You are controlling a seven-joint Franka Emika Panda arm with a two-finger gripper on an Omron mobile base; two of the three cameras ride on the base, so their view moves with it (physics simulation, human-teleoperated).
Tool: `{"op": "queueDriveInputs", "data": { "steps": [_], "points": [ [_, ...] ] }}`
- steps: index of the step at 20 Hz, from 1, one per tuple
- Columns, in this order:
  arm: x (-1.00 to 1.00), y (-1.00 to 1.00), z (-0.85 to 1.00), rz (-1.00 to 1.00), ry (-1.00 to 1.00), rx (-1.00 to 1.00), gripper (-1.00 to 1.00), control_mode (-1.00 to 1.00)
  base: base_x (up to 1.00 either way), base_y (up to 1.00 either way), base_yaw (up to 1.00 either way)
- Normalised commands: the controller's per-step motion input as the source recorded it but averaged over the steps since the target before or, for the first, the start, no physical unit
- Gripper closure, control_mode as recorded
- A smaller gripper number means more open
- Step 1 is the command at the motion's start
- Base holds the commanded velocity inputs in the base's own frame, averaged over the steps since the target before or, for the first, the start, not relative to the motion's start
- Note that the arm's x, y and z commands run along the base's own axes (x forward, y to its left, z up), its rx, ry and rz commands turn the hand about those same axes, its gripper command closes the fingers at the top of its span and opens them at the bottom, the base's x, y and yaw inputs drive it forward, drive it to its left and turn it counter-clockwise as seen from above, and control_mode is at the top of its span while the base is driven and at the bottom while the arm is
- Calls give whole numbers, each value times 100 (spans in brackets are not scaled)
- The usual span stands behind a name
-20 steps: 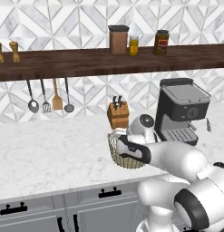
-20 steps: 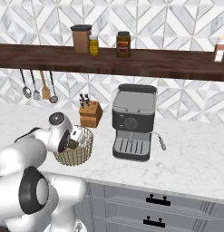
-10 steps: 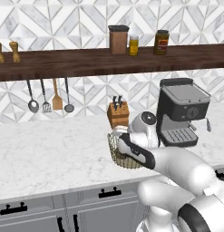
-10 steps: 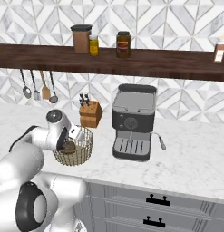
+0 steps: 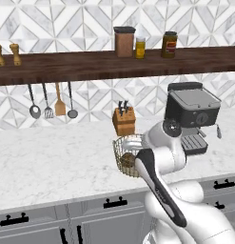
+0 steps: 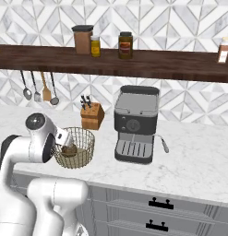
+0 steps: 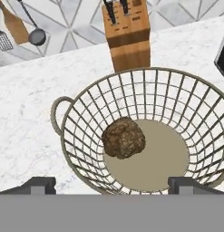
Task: Open the cabinet, pick up the bread from the cabinet and place it in the basket. Then move the basket to the dining counter.
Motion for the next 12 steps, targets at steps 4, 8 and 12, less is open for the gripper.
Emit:
{"op": "queueDriveInputs", "data": {
  "steps": [4, 8, 12],
  "points": [
    [-20, 25, 54, 22, 2, -10, -100, -100, 0, 0, 0],
    [-1, 44, 28, 17, 10, -20, -100, -100, 0, 0, 0],
    [-10, 9, -29, 15, 19, -27, -100, -100, 0, 0, 0]
  ]
}}
